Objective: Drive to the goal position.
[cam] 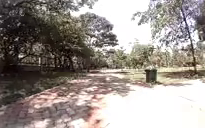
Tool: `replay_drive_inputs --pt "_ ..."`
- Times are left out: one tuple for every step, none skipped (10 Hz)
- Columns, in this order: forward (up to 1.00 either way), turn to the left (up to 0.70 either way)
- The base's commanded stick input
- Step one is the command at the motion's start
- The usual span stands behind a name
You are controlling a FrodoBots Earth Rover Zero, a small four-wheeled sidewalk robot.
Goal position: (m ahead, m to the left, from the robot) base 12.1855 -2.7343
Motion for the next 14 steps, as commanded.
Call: replay_drive_inputs --pt "0.7 0.0" --pt "0.7 0.0" --pt "0.7 0.0" --pt "0.7 0.0" --pt "0.7 0.0" --pt "0.7 0.0" --pt "0.7 0.0" --pt "0.7 0.0" --pt "0.7 0.0" --pt "0.7 0.0" --pt "0.7 0.0" --pt "0.7 0.0" --pt "0.7 0.0" --pt "0.7 0.0"
